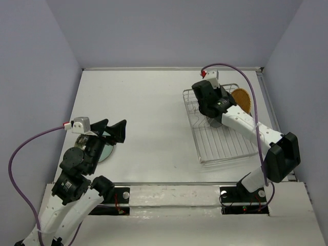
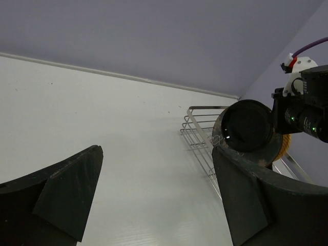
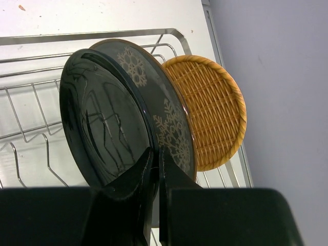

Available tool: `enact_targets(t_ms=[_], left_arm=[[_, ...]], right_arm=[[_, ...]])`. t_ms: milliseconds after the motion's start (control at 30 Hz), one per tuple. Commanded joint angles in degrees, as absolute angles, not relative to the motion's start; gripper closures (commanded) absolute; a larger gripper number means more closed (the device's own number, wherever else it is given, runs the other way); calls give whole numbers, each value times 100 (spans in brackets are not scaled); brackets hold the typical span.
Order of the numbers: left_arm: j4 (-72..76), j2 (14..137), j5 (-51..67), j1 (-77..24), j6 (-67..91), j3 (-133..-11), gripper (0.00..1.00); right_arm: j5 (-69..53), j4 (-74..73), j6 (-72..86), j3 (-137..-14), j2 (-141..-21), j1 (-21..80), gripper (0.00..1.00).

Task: Load the plates into the dish rack

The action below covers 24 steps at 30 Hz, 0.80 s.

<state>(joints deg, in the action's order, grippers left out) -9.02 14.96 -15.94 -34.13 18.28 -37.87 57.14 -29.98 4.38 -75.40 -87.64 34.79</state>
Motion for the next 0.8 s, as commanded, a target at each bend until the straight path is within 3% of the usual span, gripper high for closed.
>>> enact_targets(t_ms=[0, 400, 767], left_arm=[[-545, 1626, -1468, -3349, 1767, -3762, 1], [-492, 1687, -1292, -3182, 1767, -3744, 1], [-492, 1679, -1257, -3111, 1775, -3744, 1]], right_arm=[[5880, -2997, 369, -7743, -8605, 3367, 93], [5907, -2997, 378, -7603, -8209, 3366, 93], [5581, -3032, 791, -7286, -8718, 3366, 93]])
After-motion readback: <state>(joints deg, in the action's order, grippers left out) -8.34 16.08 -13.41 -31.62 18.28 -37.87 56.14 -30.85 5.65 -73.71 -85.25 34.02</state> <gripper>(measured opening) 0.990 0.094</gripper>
